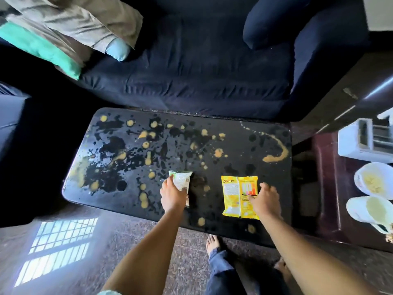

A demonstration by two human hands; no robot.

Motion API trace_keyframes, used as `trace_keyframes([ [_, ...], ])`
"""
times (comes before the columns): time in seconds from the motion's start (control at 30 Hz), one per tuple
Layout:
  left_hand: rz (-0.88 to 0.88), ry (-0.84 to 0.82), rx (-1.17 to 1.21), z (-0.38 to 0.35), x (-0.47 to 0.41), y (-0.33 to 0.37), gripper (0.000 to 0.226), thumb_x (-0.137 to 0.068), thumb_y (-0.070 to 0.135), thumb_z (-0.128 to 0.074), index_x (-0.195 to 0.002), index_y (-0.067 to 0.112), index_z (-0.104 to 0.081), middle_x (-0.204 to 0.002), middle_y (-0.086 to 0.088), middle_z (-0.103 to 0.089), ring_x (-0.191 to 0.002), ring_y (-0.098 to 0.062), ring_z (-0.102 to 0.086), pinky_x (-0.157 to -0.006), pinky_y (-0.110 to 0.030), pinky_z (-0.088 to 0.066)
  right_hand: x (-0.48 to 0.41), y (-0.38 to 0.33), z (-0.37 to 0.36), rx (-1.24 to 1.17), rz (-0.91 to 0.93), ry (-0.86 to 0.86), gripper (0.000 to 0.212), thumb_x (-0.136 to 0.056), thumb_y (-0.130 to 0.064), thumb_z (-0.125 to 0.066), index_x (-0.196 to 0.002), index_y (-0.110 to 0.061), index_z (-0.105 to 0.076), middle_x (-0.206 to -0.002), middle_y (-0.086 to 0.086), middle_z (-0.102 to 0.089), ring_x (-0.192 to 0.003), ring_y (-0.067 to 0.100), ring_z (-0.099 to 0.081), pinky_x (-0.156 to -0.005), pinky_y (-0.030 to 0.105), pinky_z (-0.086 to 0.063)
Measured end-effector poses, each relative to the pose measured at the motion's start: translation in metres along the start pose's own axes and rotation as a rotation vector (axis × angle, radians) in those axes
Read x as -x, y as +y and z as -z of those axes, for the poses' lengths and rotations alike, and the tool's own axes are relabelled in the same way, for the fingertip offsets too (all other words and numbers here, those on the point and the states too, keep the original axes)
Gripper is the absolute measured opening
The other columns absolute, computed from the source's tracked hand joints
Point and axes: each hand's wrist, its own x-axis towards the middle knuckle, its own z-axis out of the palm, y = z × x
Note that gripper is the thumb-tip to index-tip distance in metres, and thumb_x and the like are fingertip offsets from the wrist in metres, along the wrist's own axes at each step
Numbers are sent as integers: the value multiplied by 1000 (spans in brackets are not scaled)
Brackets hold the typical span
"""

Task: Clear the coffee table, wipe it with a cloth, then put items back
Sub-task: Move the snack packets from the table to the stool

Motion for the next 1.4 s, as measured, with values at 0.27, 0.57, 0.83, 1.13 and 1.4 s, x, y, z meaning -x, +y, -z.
trace_keyframes([
  [0.27, 101, -170, -54, -5, -54, -31, 71, -69, 53, -76, -124, 19, -49, -122, -4, -61, -116, -28, -55, -94, -43, -45, -14, -18, -30, 8, -271, -4, 72, -71, -45, -79, -121, -6, -45, -124, 15, -57, -111, 35, -56, -83, 41, -43],
  [0.57, 13, -144, 108, 6, -29, -18, 50, -69, 38, -82, -102, 7, -61, -101, -8, -68, -93, -26, -64, -71, -32, -48, -5, -22, -12, -391, -300, -208, 32, -67, -28, -83, -87, -13, -63, -89, 5, -68, -72, 22, -63, -66, 32, -51],
  [0.83, -35, -257, 425, 23, 53, 29, 44, -79, 21, -77, -105, 9, -45, -105, -6, -65, -87, -21, -61, -79, -33, -49, 38, 4, 51, -868, -268, -424, 24, -80, -2, -70, -89, -19, -54, -91, 5, -65, -88, 27, -65, -88, 46, -52],
  [1.13, -305, -494, 661, -40, 202, 156, 25, -88, 23, -66, -104, 30, -48, -106, 3, -68, -99, -20, -66, -91, -50, -52, 55, 171, 208, -1062, -97, -185, 27, -80, -1, -70, -104, -12, -66, -103, 10, -71, -94, 27, -68, -86, 48, -54],
  [1.4, -392, -571, 751, -147, 327, 255, 12, -95, 33, -48, -103, 26, -51, -105, -4, -66, -90, -16, -66, -78, -39, -56, 12, 335, 296, -496, -75, 281, 38, -78, -15, -66, -115, -19, -62, -103, 15, -69, -93, 37, -64, -77, 38, -49],
])
